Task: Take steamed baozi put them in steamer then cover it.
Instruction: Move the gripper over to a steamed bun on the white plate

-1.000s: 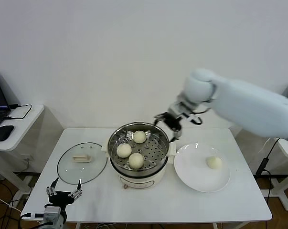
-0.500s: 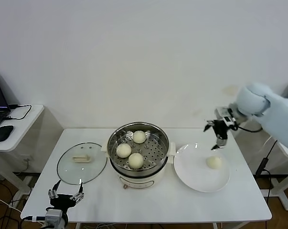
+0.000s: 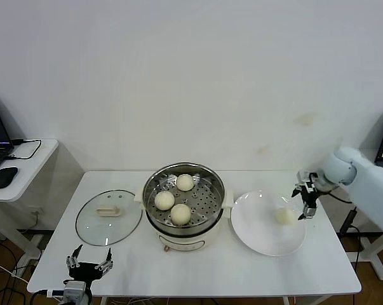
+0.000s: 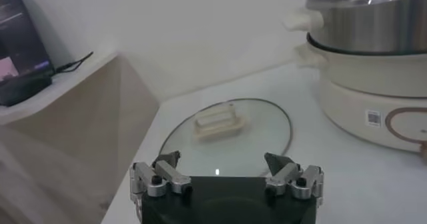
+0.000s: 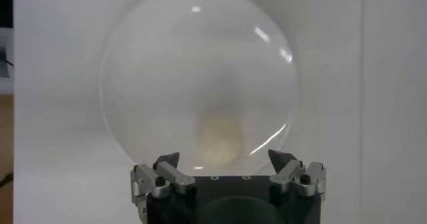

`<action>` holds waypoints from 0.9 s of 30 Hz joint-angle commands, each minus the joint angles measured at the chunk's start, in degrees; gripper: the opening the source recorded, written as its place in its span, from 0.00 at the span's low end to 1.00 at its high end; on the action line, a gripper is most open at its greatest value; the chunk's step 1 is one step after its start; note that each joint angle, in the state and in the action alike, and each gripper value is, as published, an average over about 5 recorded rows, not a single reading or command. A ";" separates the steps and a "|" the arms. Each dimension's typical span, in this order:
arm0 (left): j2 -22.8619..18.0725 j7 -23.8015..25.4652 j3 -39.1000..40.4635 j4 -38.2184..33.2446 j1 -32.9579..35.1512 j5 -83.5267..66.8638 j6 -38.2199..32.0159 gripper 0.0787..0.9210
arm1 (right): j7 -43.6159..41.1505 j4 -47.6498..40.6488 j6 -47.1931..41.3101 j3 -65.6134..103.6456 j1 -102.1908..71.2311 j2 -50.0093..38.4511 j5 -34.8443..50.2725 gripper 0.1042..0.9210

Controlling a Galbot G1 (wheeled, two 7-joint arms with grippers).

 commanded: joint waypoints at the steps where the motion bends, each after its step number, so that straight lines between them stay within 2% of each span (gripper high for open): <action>1: 0.09 0.01 -0.12 0.41 0.13 0.14 0.01 0.88 | 2.79 -5.53 0.51 3.75 -5.50 4.31 -3.24 0.88; 27: 0.21 -0.15 -0.19 2.57 -0.59 0.14 -0.16 0.88 | 6.05 -16.28 3.25 3.63 -4.76 11.68 -5.68 0.88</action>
